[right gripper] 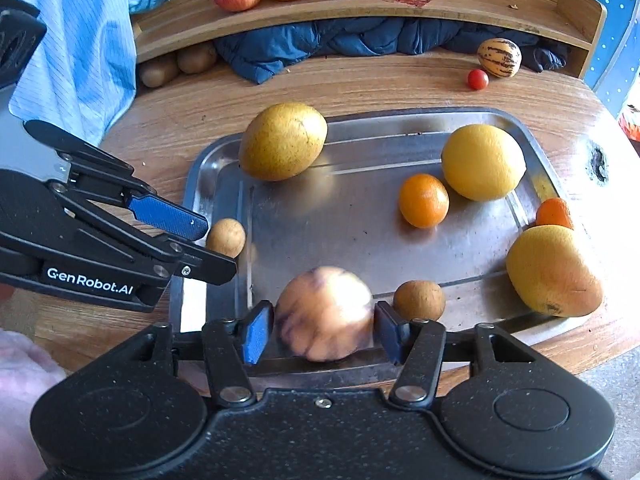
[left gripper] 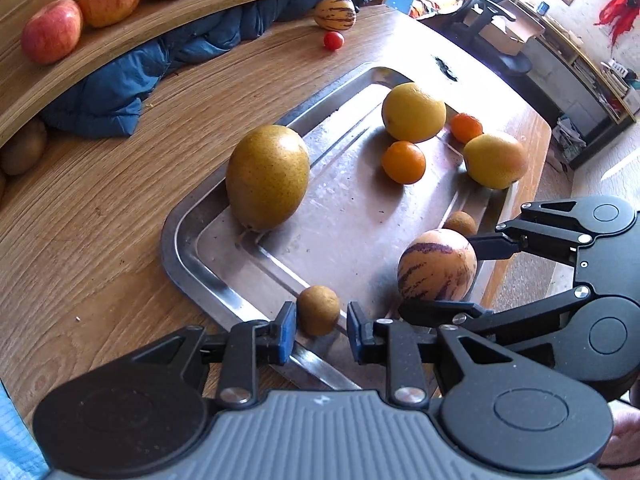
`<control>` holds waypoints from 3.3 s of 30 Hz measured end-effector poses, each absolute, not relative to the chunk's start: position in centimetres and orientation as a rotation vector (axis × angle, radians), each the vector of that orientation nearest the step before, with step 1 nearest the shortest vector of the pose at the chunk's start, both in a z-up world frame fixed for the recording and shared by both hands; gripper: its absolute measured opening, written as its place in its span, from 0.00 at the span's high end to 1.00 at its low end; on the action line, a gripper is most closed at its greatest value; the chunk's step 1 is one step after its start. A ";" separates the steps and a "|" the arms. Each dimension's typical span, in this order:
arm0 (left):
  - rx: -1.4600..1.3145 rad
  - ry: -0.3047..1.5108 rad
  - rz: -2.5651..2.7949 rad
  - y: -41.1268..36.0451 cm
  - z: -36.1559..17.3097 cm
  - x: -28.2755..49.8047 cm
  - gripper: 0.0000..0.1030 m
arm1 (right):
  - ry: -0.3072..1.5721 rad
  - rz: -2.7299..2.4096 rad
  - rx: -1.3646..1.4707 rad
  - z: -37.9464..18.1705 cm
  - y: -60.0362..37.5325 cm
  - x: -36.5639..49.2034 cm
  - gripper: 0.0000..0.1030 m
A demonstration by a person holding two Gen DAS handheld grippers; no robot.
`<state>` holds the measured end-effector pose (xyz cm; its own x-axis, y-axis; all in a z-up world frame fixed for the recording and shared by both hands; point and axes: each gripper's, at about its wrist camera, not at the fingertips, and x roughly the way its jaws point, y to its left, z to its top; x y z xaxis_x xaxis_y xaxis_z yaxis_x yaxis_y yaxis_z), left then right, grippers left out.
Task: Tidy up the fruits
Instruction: 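Carry the kiwi and pepino over the tray and open both tools, then withdraw both open tools from the tray toward the shelf, then grasp the red cherry tomato with the left tool while the right tool grasps the last striped pepino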
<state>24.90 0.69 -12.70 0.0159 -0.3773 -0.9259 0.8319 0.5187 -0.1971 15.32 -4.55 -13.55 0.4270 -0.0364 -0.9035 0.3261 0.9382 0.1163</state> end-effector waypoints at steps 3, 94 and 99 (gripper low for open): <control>0.477 1.217 -1.007 0.9 -12.4 25.0 0.60 | 1.116 -0.228 0.281 -13.1 -4.6 15.1 0.33; 0.423 1.099 -0.700 -15.6 -11.1 35.1 0.01 | 0.987 -0.339 0.238 -10.5 -30.1 24.7 0.03; 0.458 1.057 -0.721 -17.9 -11.8 35.2 0.01 | 0.976 -0.313 0.283 -11.4 -32.2 26.0 0.03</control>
